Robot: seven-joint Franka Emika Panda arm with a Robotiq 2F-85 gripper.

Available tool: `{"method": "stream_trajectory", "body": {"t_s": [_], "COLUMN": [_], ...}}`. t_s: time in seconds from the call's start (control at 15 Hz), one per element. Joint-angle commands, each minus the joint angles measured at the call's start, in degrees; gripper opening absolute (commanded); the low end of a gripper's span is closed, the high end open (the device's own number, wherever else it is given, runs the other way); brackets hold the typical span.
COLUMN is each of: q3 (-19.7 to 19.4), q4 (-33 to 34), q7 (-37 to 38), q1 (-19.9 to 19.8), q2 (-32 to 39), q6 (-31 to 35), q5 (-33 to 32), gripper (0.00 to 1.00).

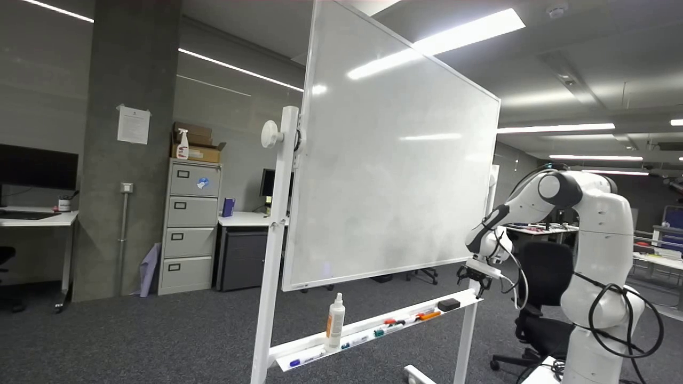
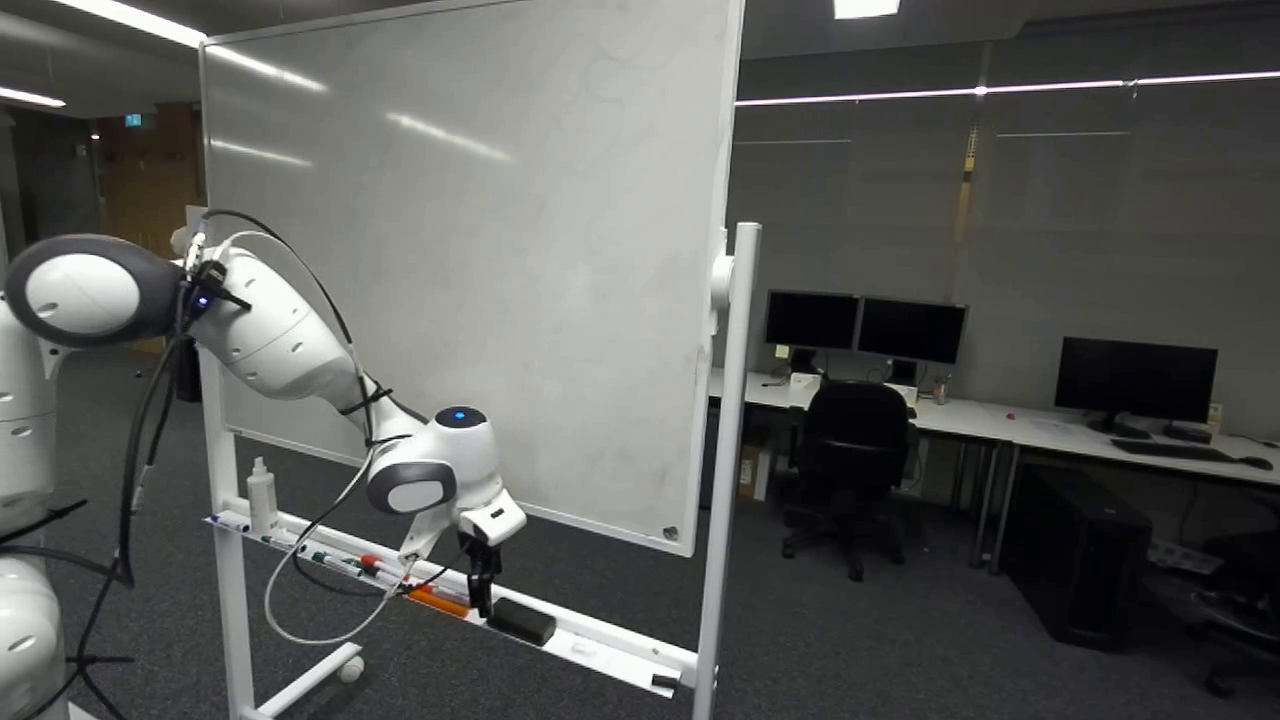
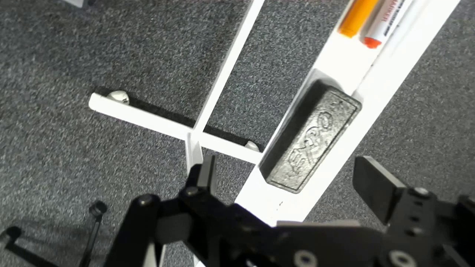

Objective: Use the black eraser to wipe the white board.

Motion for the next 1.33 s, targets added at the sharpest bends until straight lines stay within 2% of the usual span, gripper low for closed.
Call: {"method": "stream_trajectory", "body": {"t_s": [0.0, 0.13, 0.2, 0.33, 0.4, 0.47, 0.73, 0.93, 1.27], "q3": [-3.8, -4.5, -0.5, 2.1, 2.6, 1.1, 3.2, 5.4, 8.3], "q4": [-8.4, -5.9, -4.9, -4.7, -5.7, -6.8, -8.1, -8.3, -10.0], "q7": [2.2, 4.0, 6.0, 8.8, 10.1, 9.2, -1.0, -4.5, -6.7], "q1": [-0.8, -3.7, -8.9, -12.2, -12.1, -9.7, -6.8, -4.2, 0.1], "q2": [-11.0, -8.9, -10.3, -15.2, -18.2, -20.9, -29.6, -35.0, -44.3], "q6": [-0.8, -1.9, -4.8, -11.1, -14.2, -17.1, -29.9, -38.6, -43.2], "q5": [-16.2, -26.0, -31.2, -41.2, -46.3, -49.4, -44.4, -42.7, -40.7], "gripper": [1.0, 1.0, 1.0, 1.0, 1.0, 1.0, 1.0, 1.0, 1.0]}}
